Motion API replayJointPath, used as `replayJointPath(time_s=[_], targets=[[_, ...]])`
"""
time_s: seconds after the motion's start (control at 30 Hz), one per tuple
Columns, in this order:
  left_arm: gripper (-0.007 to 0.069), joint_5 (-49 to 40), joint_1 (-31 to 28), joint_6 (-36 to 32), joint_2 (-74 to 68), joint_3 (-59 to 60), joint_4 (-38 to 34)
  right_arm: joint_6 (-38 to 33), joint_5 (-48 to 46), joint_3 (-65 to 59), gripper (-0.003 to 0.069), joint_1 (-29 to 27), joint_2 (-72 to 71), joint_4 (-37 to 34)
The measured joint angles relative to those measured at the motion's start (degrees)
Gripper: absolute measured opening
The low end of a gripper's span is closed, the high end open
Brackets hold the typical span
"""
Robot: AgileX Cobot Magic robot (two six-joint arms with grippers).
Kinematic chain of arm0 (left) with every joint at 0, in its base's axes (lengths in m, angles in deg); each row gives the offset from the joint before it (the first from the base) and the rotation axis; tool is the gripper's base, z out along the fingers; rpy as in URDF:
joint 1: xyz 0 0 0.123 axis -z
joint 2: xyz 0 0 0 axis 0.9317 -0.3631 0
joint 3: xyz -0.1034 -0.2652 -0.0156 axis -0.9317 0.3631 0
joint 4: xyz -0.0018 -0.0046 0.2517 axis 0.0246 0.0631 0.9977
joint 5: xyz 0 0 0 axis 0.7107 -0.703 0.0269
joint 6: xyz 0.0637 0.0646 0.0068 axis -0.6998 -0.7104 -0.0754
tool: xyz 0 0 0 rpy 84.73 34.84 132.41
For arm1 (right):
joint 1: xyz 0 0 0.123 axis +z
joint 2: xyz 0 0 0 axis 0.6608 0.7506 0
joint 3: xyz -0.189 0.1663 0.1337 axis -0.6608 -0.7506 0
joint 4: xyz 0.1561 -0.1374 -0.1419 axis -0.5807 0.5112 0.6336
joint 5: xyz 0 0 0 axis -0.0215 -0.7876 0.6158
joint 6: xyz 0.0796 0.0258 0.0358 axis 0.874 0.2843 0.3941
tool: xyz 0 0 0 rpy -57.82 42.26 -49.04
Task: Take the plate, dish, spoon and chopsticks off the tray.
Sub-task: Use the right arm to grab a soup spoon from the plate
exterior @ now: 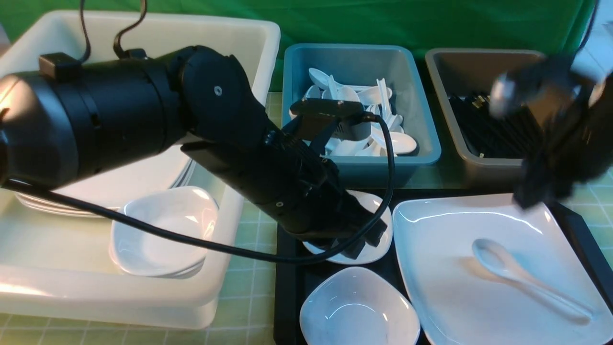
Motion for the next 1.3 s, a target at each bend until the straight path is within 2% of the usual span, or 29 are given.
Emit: replayJointPath(time_s=[0.03,0.07,0.1,0.13,0.23,0.43,0.5,0.53,0.57,0.6,0.63,0.7,0.8,0.9,1.03,1.2,1.3], targets=[[-0.0017,-0.4,0.0,0.0,0.0,0.0,0.1,-0.1,2.5,-3.6,0.0379,0.5,0.2,1.2],[-0.0017,-0.5,0.0,0.0,0.0,0.0,0.2,-0.1,2.8,-4.7,0.0388,0.5,0.3,1.6],[-0.0017,-0.7,0.0,-0.1,0.0,0.0,0.4,-0.1,5.0,-8.2,0.0449,0.7,0.9,2.3],[-0.0017,-0.9,0.0,-0.1,0.0,0.0,0.5,-0.1,6.2,-9.8,0.0475,0.7,1.4,2.9],[-0.0017,-1.1,0.0,-0.1,0.0,0.0,0.6,0.3,8.9,-12.8,0.0510,0.7,3.4,5.6],[-0.0017,-1.1,0.0,-0.1,0.0,0.4,0.6,3.8,13.6,-13.6,0.0517,0.7,8.4,10.7],[-0.0017,-1.1,0.0,-0.1,0.0,0.4,0.7,4.3,13.8,-13.4,0.0477,0.7,9.3,11.0],[-0.0017,-1.2,0.0,-0.1,0.0,0.4,0.7,4.6,13.9,-13.2,0.0414,0.7,9.5,10.9],[-0.0017,-1.2,0.0,-0.1,0.0,0.4,0.7,4.6,13.9,-13.2,0.0397,0.7,9.5,10.9],[-0.0017,-1.4,0.0,-0.1,0.0,0.4,0.7,4.8,14.1,-12.8,0.0202,0.7,9.5,10.8],[-0.0017,-1.6,0.0,-0.1,0.0,0.4,0.7,4.8,13.8,-12.6,0.0139,0.7,9.5,10.7],[-0.0017,-1.8,0.0,-0.1,0.0,0.4,0.8,4.6,12.2,-11.6,0.0104,0.7,8.4,10.0],[-0.0017,-2.0,0.0,0.0,0.0,0.4,1.5,4.4,8.9,-7.5,0.0104,2.5,2.7,8.6],[-0.0017,-1.4,0.0,0.7,0.0,0.4,2.2,4.4,9.6,-4.0,0.0104,4.0,-1.3,6.5],[-0.0017,4.0,-0.3,2.6,0.0,0.4,3.7,0.4,12.9,9.9,0.0102,5.2,-3.8,-3.9],[-0.0017,16.9,-1.4,4.2,0.0,0.4,4.3,-2.8,13.5,27.1,0.0093,5.2,7.3,-10.7],[-0.0017,24.9,-1.8,4.3,0.0,0.4,4.4,-0.1,15.0,37.9,0.0079,5.2,17.5,-11.9]])
